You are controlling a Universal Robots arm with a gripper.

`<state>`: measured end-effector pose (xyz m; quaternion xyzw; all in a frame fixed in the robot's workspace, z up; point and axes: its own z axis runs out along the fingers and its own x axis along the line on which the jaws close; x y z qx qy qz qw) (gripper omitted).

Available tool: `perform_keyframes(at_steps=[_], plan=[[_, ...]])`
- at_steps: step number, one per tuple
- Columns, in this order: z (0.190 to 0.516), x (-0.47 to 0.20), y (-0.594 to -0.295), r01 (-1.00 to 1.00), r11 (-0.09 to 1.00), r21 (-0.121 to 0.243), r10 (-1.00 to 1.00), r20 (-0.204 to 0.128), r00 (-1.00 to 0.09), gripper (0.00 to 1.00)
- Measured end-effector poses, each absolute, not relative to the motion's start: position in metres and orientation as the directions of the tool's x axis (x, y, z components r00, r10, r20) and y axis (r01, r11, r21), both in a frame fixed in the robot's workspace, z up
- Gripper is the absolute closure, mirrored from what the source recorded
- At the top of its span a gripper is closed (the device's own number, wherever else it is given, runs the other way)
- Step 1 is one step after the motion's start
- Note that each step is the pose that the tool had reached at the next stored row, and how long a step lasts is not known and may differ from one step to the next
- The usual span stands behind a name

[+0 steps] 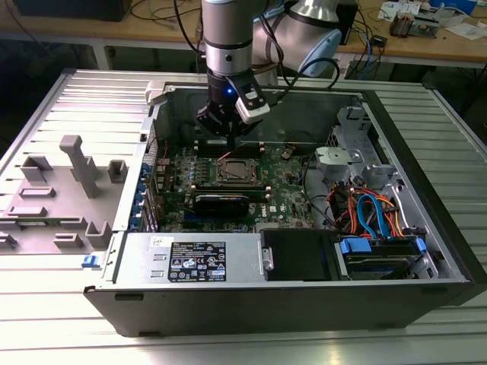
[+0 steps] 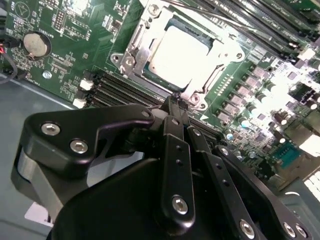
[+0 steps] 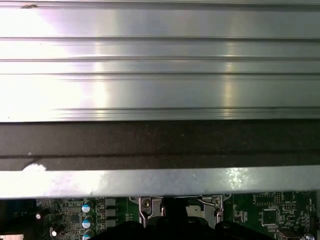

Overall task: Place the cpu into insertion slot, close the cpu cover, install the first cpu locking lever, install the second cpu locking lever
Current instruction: 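Install the first cpu locking lever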

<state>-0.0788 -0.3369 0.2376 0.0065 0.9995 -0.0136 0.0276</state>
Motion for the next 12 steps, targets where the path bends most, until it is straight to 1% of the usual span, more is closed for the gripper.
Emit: perform_keyframes(at_steps=[12], plan=[[0.2326,-0.0753,-0.3318,0.014,0.999,-0.030,0.012,-0.054,-0.998,0.89]])
